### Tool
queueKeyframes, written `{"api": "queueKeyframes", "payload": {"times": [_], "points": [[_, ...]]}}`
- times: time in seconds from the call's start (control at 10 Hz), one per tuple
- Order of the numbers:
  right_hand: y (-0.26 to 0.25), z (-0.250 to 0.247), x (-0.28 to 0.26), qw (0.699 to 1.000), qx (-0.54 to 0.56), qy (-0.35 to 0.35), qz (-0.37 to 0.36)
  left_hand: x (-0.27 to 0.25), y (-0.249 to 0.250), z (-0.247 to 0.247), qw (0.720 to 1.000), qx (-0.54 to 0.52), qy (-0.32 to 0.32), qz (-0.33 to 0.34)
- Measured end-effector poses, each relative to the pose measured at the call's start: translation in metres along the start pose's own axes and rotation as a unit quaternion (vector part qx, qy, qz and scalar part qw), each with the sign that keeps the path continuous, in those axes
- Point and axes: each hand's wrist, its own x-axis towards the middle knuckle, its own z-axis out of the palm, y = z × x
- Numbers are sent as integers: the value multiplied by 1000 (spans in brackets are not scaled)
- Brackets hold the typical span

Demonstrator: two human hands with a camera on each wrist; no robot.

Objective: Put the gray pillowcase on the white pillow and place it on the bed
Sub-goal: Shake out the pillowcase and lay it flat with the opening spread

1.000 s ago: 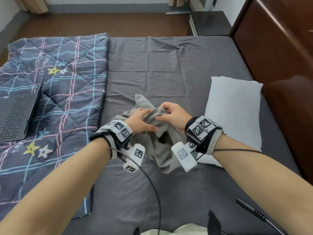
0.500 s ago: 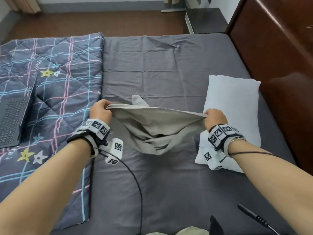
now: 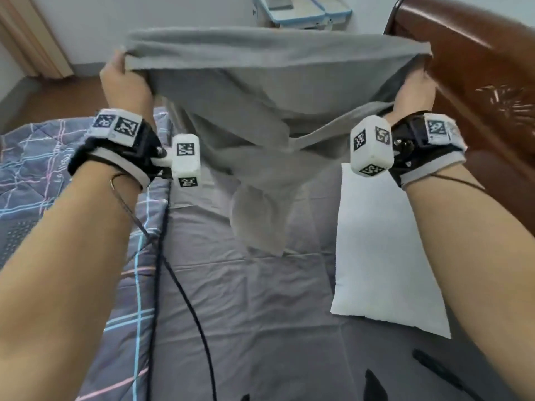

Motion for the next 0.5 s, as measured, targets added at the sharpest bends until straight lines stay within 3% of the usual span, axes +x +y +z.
{"api": "queueKeyframes", "payload": {"times": [0.1,0.2,0.3,0.4,0.5], "points": [[-14,-5,-63,994,-35,-49,-86,-11,-10,-3,997,-49,-25,-45],[22,-9,-94,974,-190,-79,-95,-52,-50,-6,990,47,-80,-110],[72,-21,-100,964,-238,-106,-57,-91,-71,-13,974,55,-124,-182],[91,-31,-101,955,-266,-123,-40,-107,-62,-12,957,57,-104,-266],[96,-38,-102,947,-269,-174,22,-103,-62,-18,941,90,-108,-307]]}}
